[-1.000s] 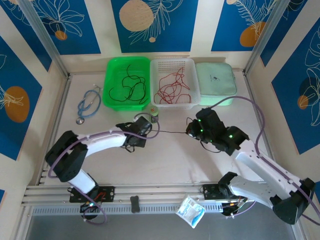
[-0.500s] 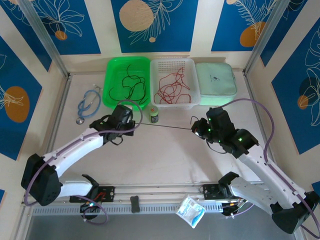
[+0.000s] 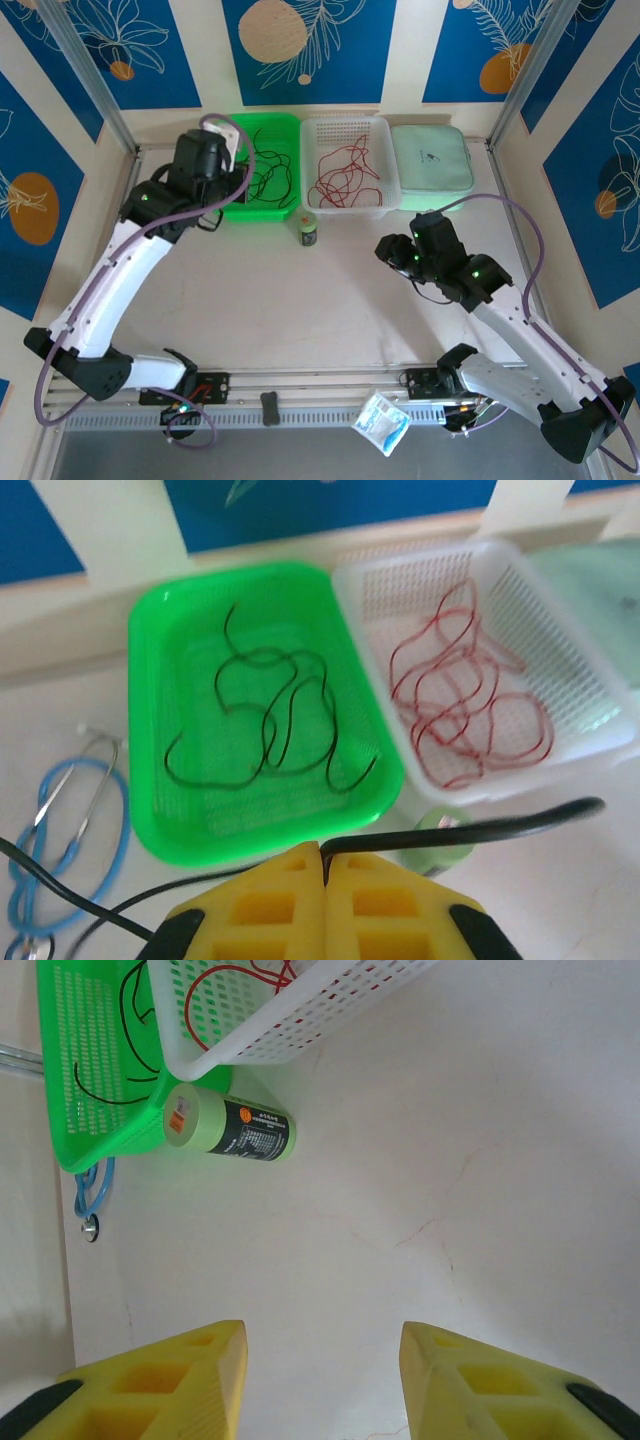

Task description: Untangle the cables

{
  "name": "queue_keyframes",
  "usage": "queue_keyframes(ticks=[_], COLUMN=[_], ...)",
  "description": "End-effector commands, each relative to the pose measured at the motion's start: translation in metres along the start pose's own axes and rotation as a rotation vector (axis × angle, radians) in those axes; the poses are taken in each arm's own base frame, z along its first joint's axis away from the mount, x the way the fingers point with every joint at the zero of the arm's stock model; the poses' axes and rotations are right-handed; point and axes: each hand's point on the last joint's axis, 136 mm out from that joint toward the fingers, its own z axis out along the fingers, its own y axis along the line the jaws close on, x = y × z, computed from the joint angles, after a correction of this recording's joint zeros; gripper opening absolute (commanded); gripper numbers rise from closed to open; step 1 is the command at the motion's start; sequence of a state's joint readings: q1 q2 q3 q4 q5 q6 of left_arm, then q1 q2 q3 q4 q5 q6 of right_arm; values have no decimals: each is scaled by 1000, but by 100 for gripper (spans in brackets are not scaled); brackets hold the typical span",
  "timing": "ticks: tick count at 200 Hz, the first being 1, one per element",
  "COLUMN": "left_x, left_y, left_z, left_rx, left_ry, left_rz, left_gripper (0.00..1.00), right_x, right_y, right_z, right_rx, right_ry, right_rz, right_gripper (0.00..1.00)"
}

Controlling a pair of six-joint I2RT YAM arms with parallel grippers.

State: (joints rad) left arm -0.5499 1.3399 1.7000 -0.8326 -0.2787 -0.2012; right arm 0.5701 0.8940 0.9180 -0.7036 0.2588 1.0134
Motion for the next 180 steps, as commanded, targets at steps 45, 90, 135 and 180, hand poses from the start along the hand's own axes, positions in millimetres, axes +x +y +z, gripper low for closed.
queue_keyframes(ticks=[45,90,135,180], left_x=[-60,-76,-79,-77], left_y=[17,37,57,69], left_z=[1,45,101,152], left_rx=[-112,-172,-177,-196], left_ry=[-73,-68,-66,-78], left_rz=[53,-11,-80,-110], left_gripper=[2,2,1,0], right_x=[7,14,17,30], right_y=[5,-5,-23,-36], right_z=[0,-7,-18,-11], right_rx=[-32,-9,23,36], right_ry=[14,5,-17,11], right_rz=[-4,-6,13,50], right_gripper=[44,44,45,45])
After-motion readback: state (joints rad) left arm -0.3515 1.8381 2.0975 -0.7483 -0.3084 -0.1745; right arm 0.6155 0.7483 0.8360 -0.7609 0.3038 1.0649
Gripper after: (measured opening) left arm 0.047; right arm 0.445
